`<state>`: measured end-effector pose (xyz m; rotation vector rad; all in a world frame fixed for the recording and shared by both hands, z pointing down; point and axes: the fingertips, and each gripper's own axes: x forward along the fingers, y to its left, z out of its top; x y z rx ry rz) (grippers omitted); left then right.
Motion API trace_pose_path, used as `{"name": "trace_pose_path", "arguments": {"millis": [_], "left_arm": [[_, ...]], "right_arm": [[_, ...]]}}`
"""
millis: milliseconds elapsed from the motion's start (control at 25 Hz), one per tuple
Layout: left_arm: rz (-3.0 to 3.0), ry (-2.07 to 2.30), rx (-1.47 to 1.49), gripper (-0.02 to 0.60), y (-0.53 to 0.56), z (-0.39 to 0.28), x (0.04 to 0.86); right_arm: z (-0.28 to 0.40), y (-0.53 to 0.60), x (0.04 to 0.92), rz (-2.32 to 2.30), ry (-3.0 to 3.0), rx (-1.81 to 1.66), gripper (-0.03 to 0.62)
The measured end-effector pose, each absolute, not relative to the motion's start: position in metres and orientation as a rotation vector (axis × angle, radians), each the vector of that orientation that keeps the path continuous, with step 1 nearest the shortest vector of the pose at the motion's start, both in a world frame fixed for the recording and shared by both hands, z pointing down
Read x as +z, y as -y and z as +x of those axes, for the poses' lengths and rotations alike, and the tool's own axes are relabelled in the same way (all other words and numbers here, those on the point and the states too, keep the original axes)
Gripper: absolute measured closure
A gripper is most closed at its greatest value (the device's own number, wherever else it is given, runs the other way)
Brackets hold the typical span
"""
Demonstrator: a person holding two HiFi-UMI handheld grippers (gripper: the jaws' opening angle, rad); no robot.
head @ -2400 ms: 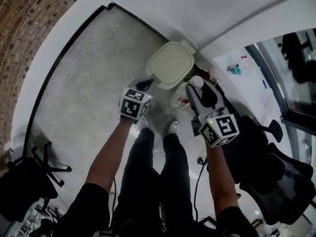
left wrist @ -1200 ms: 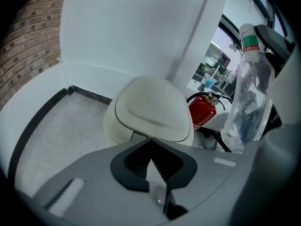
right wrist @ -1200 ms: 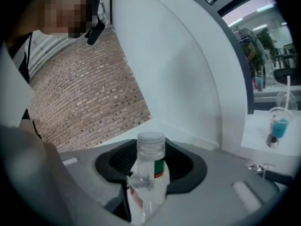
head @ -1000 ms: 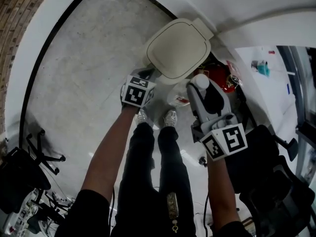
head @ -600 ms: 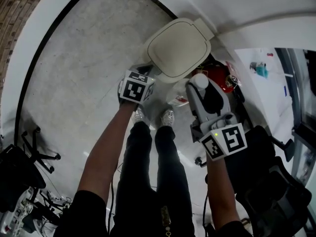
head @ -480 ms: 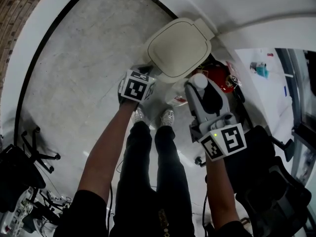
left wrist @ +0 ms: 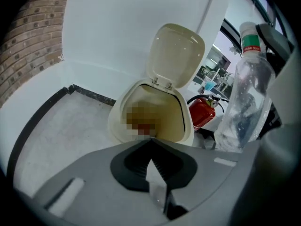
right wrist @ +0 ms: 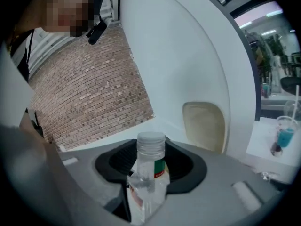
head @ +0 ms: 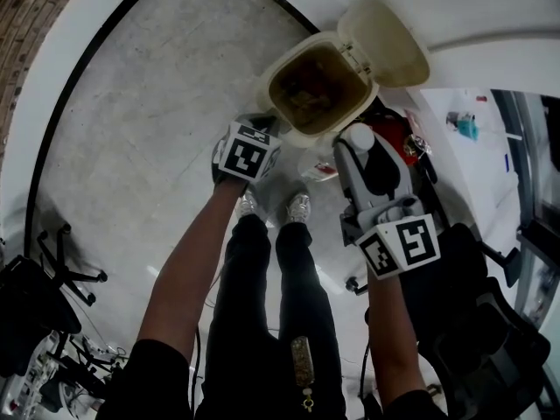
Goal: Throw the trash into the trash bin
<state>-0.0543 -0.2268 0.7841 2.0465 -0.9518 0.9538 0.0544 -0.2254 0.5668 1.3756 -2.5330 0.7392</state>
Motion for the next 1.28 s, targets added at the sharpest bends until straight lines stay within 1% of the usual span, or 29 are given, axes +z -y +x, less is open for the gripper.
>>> {"name": "trace_pose_path", "arguments": {"millis": [440, 640, 1000, 1120, 1280], "left_arm": [[2.118, 0.917, 0.923, 0.575, 0.23, -0.058, 0.758], [2.125, 0.884, 0.937, 0.575, 0.225, -0.065, 0.753], [2.134, 0.852, 0.923, 0.575, 0.222, -0.073, 0.755], [2.135, 0.841, 0.919, 0.575, 0.218, -0.074, 0.756], [2.129, 0.834, 0.92, 0.575, 0.214, -0.078, 0.76]], "right_arm": [[0.043, 0.294, 0.588, 1.476, 2.561, 0.55, 0.408], [0.032, 0.316, 0.661, 1.44, 2.437, 0.607, 0.408], [0.008, 0.313, 0.771, 1.152, 2.165, 0.591, 0.408], [0.002, 0.308, 0.795, 1.028, 2.078, 0.546, 0.408], [-0.001, 0.302, 0.805, 0.942, 2.036, 0.529, 0.407]]}}
